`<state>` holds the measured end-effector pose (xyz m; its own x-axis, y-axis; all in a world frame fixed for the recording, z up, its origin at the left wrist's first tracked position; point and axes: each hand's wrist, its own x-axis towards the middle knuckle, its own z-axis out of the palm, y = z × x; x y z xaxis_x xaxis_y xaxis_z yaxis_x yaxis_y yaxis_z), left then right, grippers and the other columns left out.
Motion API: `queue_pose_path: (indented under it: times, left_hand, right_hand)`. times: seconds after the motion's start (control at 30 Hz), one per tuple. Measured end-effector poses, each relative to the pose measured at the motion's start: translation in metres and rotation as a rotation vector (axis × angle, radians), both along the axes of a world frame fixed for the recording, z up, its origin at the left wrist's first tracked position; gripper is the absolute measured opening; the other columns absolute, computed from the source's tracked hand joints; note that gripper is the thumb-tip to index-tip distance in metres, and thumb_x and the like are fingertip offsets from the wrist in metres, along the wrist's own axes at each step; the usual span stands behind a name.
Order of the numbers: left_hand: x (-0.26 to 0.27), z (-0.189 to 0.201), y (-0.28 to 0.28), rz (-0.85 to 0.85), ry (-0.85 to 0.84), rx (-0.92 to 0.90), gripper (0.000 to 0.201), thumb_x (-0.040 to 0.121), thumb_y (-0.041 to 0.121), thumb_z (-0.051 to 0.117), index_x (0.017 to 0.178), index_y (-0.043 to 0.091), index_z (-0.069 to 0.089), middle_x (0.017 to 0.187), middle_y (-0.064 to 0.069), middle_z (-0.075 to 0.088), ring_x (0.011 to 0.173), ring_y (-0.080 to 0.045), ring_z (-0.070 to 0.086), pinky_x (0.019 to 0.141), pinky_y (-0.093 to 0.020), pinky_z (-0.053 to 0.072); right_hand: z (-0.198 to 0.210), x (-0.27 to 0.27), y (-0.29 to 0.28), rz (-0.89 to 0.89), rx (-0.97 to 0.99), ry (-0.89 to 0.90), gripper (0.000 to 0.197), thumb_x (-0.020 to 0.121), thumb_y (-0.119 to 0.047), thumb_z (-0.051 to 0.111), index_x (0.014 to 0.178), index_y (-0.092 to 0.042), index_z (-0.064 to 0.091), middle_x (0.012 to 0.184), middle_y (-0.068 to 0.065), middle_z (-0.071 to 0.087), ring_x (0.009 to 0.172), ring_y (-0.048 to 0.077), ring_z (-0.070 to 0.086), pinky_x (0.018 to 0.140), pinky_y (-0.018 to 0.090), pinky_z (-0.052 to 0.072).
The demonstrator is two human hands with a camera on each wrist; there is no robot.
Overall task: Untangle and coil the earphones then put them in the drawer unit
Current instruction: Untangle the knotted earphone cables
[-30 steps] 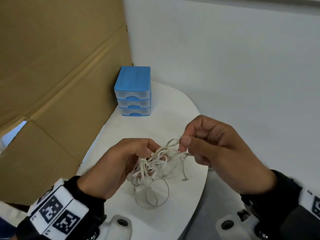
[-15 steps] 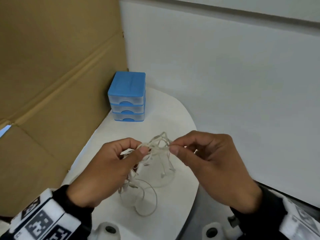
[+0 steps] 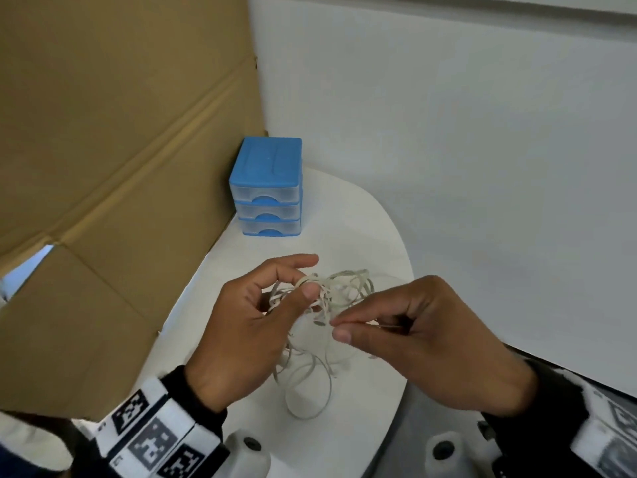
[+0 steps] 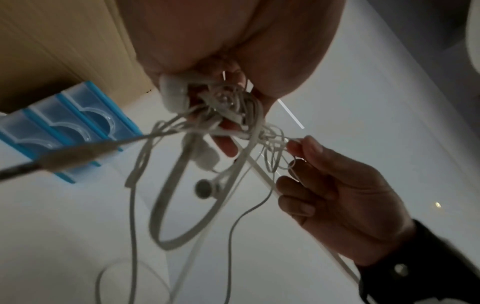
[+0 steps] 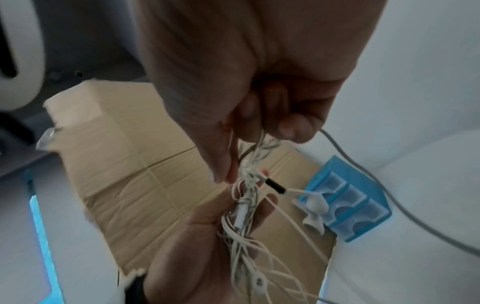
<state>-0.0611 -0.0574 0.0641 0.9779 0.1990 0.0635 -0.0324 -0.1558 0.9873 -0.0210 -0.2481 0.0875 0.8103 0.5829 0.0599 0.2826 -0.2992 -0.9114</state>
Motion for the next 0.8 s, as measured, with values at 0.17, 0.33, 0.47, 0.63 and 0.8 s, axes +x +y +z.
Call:
queue_pose_path:
  times: [0.17,0.33,0.47,0.63,0.8]
  left_hand:
    - [0.002,-0.002,0.001,0.060,-0.018,-0.037,0.013,0.080,0.029,0.065,0.080,0.017,0.070,0.067,-0.001,0.068,0.038,-0.015,0.041,0.037,-0.017,0.036]
    - [0.005,-0.007,0.005,0.033,-0.024,-0.048,0.014,0.076,0.033,0.065,0.074,0.020,0.069,0.069,0.000,0.070,0.048,-0.010,0.054,0.047,-0.023,0.047]
    - [0.005,-0.006,0.008,-0.001,0.019,-0.137,0.014,0.072,0.033,0.075,0.068,0.020,0.071,0.060,-0.001,0.066,0.048,-0.013,0.052,0.044,-0.024,0.046]
    - [0.004,-0.005,0.009,-0.207,0.116,-0.421,0.019,0.071,0.033,0.079,0.073,0.016,0.071,0.065,-0.005,0.063,0.056,-0.012,0.056,0.049,-0.020,0.044]
    - [0.004,-0.005,0.007,-0.139,0.147,-0.100,0.019,0.084,0.027,0.063,0.081,0.007,0.064,0.060,0.008,0.059,0.053,-0.013,0.045,0.051,-0.022,0.039]
  right_hand:
    - [0.004,0.015,-0.012,0.062,0.105,0.121,0.007,0.082,-0.007,0.074,0.074,-0.008,0.074,0.063,0.003,0.067,0.057,0.012,0.052,0.056,0.027,0.043]
    - [-0.006,0.008,-0.006,-0.112,-0.013,-0.089,0.021,0.080,-0.030,0.078,0.068,-0.016,0.067,0.044,-0.008,0.029,0.044,0.010,0.024,0.047,0.024,0.026]
    - [-0.004,0.005,-0.003,-0.197,-0.070,-0.224,0.012,0.083,-0.034,0.074,0.074,-0.025,0.077,0.037,-0.015,0.039,0.036,0.008,0.036,0.049,0.008,0.027]
    - [-0.011,0.009,-0.003,-0.244,0.003,-0.228,0.013,0.085,-0.028,0.072,0.074,-0.022,0.074,0.057,-0.005,0.063,0.042,0.015,0.040,0.046,0.026,0.033]
    - [0.009,0.015,-0.010,-0.078,0.459,0.155,0.014,0.083,-0.017,0.074,0.073,-0.009,0.067,0.060,0.007,0.061,0.054,0.021,0.045,0.052,0.023,0.040]
